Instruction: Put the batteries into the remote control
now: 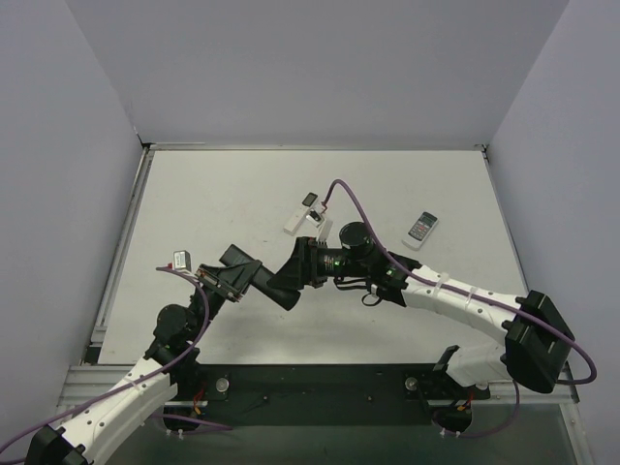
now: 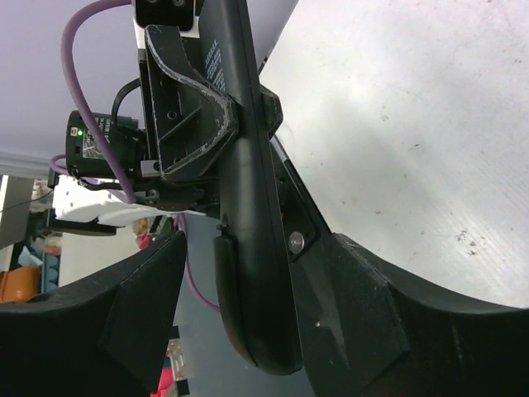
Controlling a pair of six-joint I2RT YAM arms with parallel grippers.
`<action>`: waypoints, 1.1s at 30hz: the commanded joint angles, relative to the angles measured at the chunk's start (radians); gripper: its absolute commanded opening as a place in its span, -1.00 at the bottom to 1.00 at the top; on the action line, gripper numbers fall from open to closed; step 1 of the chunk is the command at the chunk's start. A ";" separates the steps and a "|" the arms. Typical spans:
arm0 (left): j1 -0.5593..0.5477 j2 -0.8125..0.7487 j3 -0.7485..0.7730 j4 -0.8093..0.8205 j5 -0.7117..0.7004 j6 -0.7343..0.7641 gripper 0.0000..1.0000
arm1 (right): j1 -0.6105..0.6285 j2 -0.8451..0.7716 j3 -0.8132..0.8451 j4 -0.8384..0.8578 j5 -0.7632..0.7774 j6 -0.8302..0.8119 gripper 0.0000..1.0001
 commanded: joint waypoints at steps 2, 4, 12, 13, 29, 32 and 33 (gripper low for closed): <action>-0.002 -0.001 0.012 0.118 0.000 0.016 -1.00 | -0.010 0.021 -0.005 0.094 -0.074 0.040 0.14; -0.002 -0.003 0.012 0.127 -0.002 0.018 -1.00 | -0.008 0.032 -0.003 0.092 -0.083 0.043 0.10; -0.002 0.003 0.015 0.159 -0.003 0.027 -1.00 | -0.010 0.067 0.000 0.078 -0.104 0.041 -0.42; -0.002 0.005 0.017 0.165 -0.002 0.028 -1.00 | -0.010 0.070 0.002 0.078 -0.104 0.041 -0.45; -0.002 0.009 0.001 0.095 0.015 0.102 -1.00 | -0.045 -0.014 0.049 0.020 -0.089 -0.132 0.31; -0.002 0.014 -0.015 0.073 0.012 0.120 -1.00 | -0.082 -0.090 0.060 -0.041 -0.062 -0.199 0.59; -0.002 0.015 -0.015 0.058 0.010 0.131 -1.00 | -0.092 -0.130 0.061 -0.061 -0.040 -0.244 0.64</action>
